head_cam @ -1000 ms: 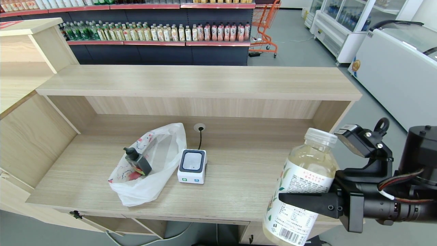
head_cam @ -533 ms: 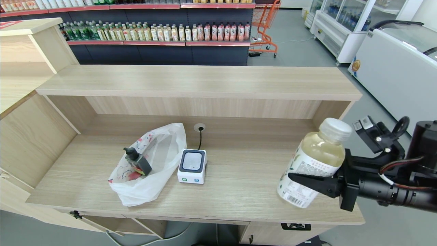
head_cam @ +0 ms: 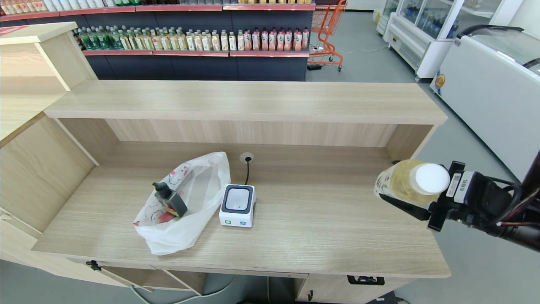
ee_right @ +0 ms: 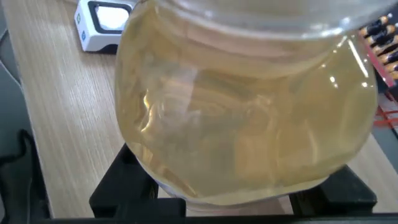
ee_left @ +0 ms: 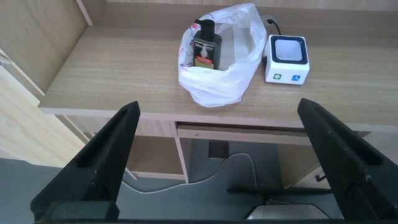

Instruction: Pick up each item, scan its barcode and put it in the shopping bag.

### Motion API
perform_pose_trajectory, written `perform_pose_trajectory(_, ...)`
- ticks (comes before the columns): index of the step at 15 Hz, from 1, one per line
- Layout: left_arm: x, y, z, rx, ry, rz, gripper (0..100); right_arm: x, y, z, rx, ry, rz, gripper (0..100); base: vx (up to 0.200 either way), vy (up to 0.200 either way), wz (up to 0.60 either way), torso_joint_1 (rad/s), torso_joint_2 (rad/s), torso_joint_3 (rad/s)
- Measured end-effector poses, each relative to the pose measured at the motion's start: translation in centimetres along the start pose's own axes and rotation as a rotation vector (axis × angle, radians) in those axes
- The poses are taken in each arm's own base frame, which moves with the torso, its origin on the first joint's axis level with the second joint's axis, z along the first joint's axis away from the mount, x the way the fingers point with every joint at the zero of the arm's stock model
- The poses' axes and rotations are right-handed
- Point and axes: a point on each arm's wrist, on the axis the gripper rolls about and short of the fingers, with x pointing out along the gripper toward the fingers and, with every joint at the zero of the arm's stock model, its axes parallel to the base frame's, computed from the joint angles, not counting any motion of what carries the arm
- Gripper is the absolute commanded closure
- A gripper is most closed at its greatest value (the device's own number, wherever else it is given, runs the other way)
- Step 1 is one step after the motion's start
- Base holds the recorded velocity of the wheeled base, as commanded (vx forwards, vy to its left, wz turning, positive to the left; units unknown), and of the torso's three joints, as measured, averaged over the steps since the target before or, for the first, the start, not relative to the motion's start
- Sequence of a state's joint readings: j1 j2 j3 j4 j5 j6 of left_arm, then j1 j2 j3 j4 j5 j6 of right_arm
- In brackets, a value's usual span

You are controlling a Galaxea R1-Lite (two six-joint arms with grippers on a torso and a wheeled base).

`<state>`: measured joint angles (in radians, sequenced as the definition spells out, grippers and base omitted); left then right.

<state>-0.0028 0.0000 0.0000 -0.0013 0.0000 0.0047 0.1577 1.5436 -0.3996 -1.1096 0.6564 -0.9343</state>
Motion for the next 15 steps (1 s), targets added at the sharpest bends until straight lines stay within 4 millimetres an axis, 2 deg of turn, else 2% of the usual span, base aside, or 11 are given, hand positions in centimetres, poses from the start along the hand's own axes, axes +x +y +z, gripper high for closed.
perform_pose_trajectory(3,0.0,0.0,0.0,0.000,0.000,0.000,0,-0.1,0.2,0.5,-0.080,-0.014,-0.011,100,0.000,0.000,0.00,0.000,0.00,0.000)
perform_pose_trajectory(8,0.0,0.0,0.0,0.000,0.000,0.000,0,-0.6,0.1,1.1,-0.117,-0.022,-0.030,100,0.000,0.000,0.00,0.000,0.00,0.000)
perform_pose_trajectory(15,0.0,0.0,0.0,-0.003,0.000,0.000,0,-1.0,0.6,1.0,-0.074,-0.017,-0.016,100,0.000,0.200,0.00,0.003,0.00,0.003)
